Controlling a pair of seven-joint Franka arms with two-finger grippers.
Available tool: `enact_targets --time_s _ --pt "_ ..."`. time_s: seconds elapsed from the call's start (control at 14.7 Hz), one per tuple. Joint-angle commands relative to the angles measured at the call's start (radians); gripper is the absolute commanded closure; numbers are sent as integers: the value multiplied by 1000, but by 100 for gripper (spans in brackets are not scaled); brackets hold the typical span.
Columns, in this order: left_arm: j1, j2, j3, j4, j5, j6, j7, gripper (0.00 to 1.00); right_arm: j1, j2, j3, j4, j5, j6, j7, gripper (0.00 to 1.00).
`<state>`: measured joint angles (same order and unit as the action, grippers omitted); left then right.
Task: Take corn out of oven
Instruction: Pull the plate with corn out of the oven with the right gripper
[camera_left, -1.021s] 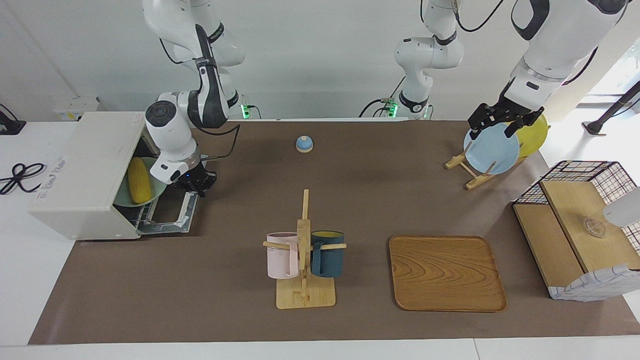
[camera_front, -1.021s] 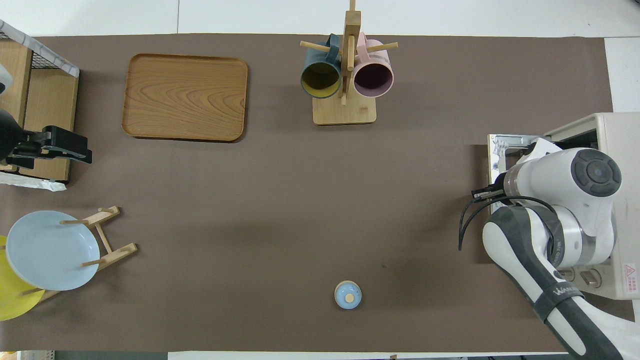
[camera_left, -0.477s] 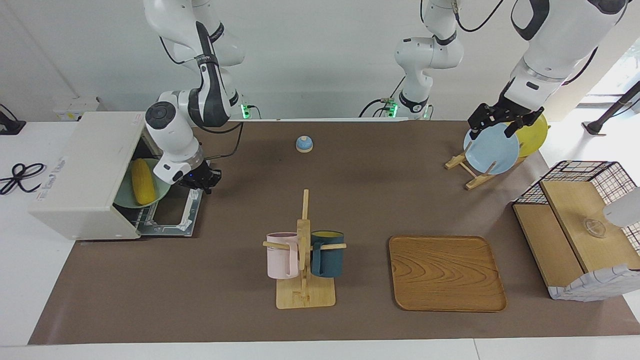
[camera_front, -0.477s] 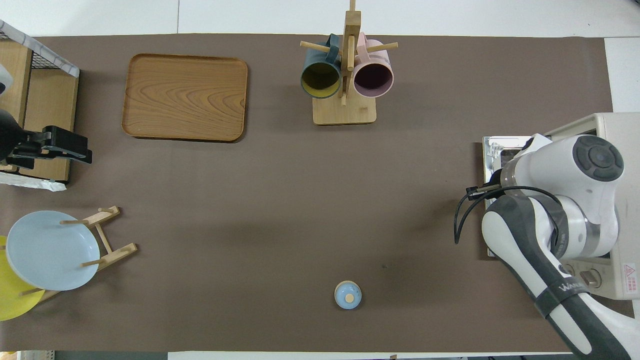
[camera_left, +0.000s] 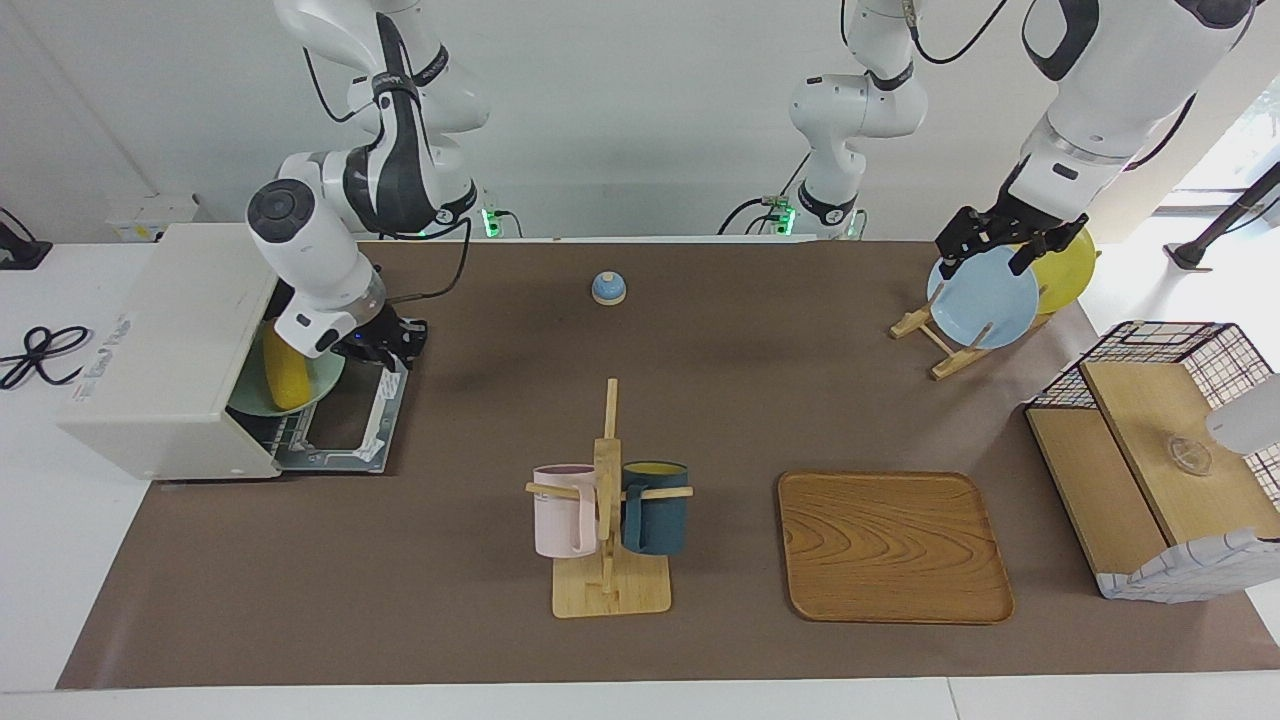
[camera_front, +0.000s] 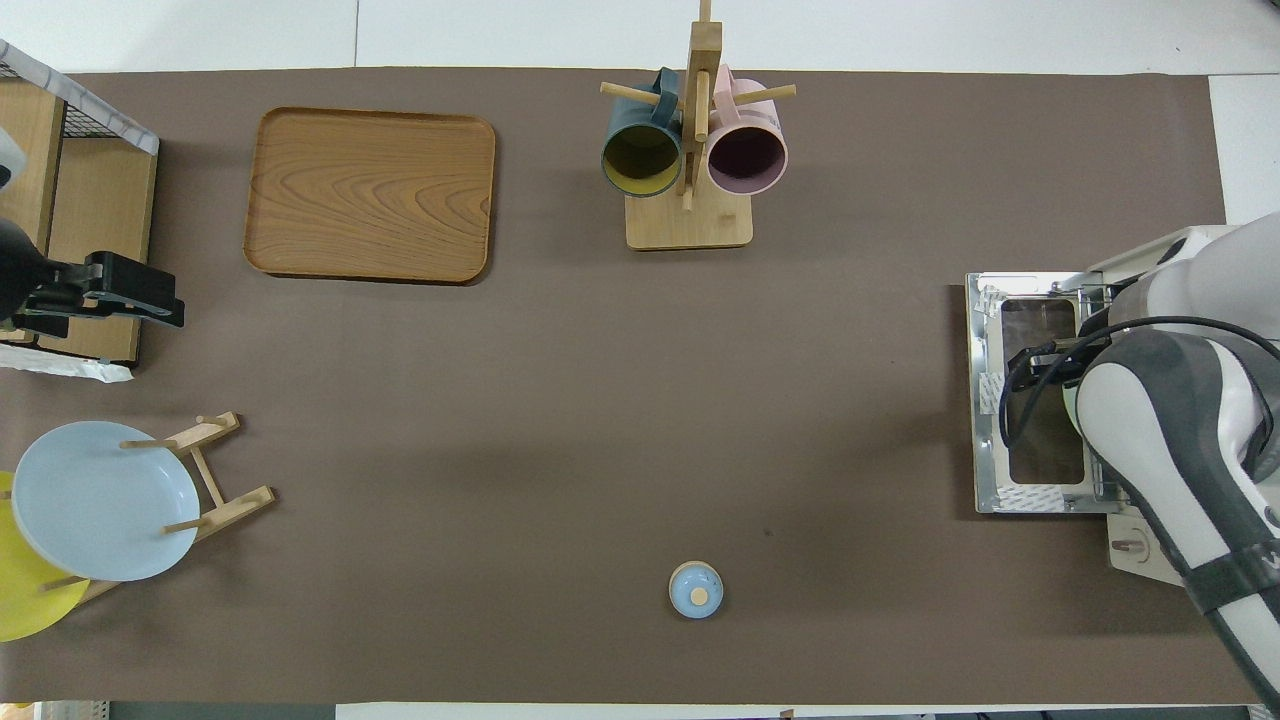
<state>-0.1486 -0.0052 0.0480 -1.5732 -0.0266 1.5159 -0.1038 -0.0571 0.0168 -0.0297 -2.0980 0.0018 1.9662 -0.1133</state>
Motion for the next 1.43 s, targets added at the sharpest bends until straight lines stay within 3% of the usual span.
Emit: enact_targets --time_s 0.0,0.27,0.34,0.41,0.54,0.82,1.02,1.36 --pt "12 -9 -5 -8 -10 -13 6 0 -21 -18 4 -45 -22 26 -22 18" --pt "12 -9 -3 -8 -10 -19 4 0 -32 -35 2 -135 -67 146 -84 29" --pt "12 -9 -3 -8 -10 -20 3 0 -39 -35 4 -139 -83 149 -85 38" --pt "12 -9 -3 -8 -10 -19 3 0 -38 -35 4 -139 -86 146 -85 50" --pt "12 -9 -3 -8 -10 -20 4 0 -33 -37 4 -140 -88 134 -88 99" --pt "12 -9 -3 -8 -10 -14 4 0 38 -29 14 -90 -134 53 -74 100" --pt "10 -9 -5 -8 -10 -11 6 0 211 20 14 69 -137 -76 50 100" --pt "12 -10 -3 -14 -10 -10 9 0 518 72 14 171 -120 -89 444 100"
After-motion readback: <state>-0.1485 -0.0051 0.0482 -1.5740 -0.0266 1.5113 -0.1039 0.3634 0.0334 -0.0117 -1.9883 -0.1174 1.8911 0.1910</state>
